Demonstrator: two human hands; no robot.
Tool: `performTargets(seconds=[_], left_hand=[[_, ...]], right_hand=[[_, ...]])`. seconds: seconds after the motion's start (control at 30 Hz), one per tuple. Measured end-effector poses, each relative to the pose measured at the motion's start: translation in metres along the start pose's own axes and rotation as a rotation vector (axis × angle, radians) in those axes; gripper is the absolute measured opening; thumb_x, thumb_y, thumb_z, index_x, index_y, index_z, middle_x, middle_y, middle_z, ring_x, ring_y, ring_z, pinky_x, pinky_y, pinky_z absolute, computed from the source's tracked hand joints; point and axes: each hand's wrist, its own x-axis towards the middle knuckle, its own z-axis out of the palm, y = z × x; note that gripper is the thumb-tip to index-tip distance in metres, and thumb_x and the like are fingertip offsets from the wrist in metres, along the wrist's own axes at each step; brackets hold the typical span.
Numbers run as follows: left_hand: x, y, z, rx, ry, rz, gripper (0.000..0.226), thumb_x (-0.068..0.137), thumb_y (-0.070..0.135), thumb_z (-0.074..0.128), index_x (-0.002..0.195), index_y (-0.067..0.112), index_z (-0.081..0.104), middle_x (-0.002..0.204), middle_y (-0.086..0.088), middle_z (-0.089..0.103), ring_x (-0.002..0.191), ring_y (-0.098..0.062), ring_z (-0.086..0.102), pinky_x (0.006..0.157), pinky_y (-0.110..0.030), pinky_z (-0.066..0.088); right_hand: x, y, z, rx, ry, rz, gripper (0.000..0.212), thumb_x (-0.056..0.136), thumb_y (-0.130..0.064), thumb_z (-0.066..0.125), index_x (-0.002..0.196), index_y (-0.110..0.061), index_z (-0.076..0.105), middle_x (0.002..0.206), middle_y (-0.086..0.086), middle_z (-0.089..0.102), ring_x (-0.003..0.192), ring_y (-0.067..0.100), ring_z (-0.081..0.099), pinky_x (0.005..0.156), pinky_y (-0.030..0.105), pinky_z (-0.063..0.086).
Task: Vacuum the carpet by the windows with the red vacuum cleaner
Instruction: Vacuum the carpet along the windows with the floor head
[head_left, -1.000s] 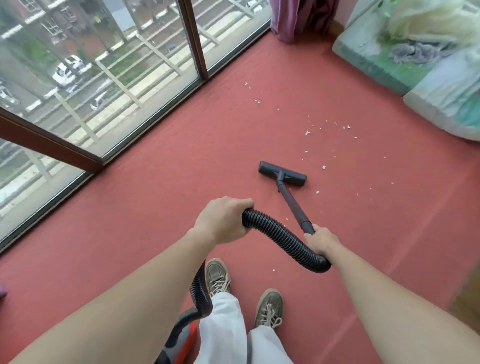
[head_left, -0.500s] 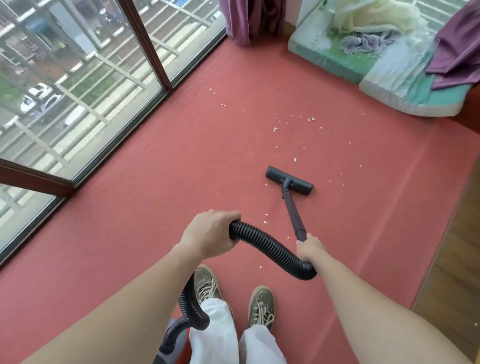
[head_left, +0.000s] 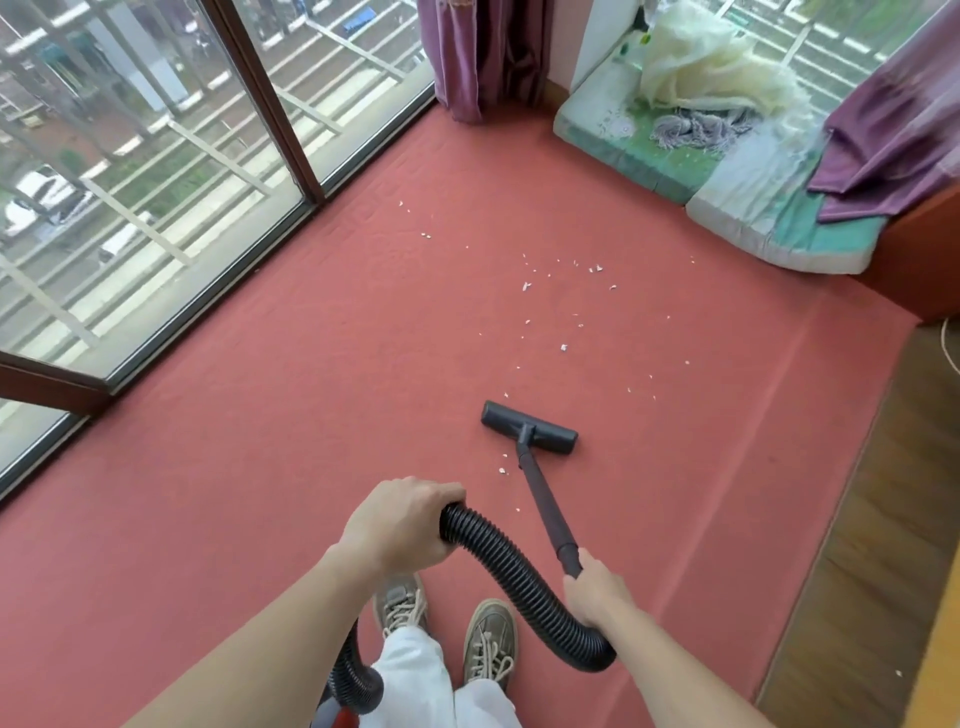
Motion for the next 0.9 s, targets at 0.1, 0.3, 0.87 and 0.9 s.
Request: performTargets(seconds=[0.1,0.3,0.87,0.9], left_hand=[[0.012,-0.007,-0.002,-0.041,0.033,-0.034,0.011,0.073,0.030,0.057,0.078,0.027,0.049,0.067,0.008,0.059,0.064,-0.022,0.059,0.056,-0.033,0.047],[0.026,-0.034,-0.018,-0.079,0.214,-0.120,0.012,0.075,0.026,0.064,0.083,0.026,0.055,0.063,0.011,0.053,0.061,-0.025,0.056,0.054,-0.032,0.044],[-0.035,-0.025,0.011,-0.154,0.199,-0.121,0.011,0.075,0.029,0.065,0.078,0.028,0.054,0.059,0.009,0.057,0.057,-0.020,0.056,0.052,-0.032,0.045],[-0.041,-0.022,0.015,-0.162,0.195,-0.118,0.011,0.075,0.029,0.065,0.078,0.028,0.055,0.059,0.008,0.056,0.057,-0.020,0.055,0.051,-0.033,0.045]], right_hand=[[0.022,-0.018,-0.019,-0.040,0.058,-0.016,0.049,0.096,-0.027,0.042,0.145,-0.027,0.037,0.133,0.010,0.057,0.120,0.031,0.056,0.092,0.030,0.044],[0.080,-0.081,-0.074,-0.110,0.139,-0.003,0.044,0.094,-0.021,0.046,0.137,-0.013,0.044,0.133,0.013,0.055,0.120,0.033,0.055,0.088,0.030,0.042],[0.042,-0.047,-0.006,-0.118,0.083,-0.024,0.044,0.090,-0.020,0.044,0.134,-0.017,0.046,0.129,0.011,0.057,0.116,0.032,0.056,0.086,0.032,0.041],[0.037,-0.041,0.000,-0.118,0.078,-0.023,0.044,0.090,-0.020,0.045,0.134,-0.017,0.047,0.129,0.011,0.057,0.116,0.032,0.056,0.087,0.033,0.042]])
